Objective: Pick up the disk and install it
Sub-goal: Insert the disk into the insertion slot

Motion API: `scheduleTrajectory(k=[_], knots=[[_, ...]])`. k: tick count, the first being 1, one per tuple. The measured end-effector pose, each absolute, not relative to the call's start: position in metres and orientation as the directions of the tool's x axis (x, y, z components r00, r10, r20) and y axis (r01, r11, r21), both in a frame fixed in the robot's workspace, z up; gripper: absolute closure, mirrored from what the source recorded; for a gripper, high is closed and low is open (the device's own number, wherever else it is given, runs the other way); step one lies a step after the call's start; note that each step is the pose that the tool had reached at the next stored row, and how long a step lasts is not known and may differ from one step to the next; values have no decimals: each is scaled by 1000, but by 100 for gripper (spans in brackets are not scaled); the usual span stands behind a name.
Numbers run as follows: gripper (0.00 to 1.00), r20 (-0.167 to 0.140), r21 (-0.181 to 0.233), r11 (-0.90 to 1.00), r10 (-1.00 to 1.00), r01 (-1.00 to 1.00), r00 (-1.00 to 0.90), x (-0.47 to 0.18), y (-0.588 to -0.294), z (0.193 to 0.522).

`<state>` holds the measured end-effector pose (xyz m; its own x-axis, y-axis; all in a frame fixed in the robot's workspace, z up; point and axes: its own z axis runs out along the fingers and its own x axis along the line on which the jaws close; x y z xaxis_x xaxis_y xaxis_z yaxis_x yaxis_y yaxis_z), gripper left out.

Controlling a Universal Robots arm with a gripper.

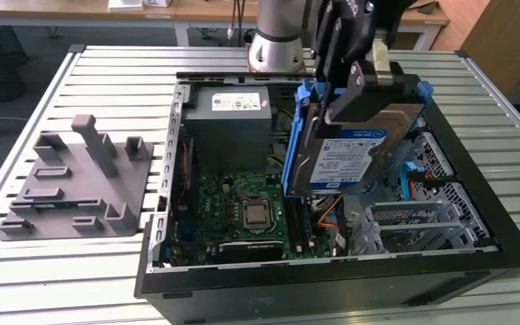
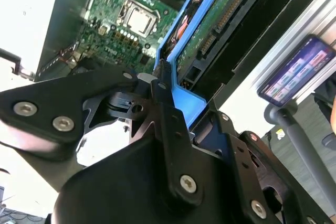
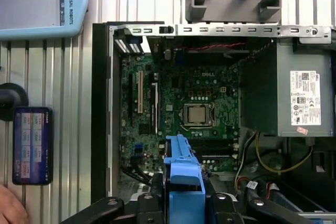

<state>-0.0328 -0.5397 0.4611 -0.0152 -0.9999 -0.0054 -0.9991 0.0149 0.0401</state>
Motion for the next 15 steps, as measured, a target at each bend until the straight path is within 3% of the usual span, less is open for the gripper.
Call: scheduleTrajectory(k=[15], knots=[[64,-5,41,15,-1000,-999,-15,-9,-557,460]])
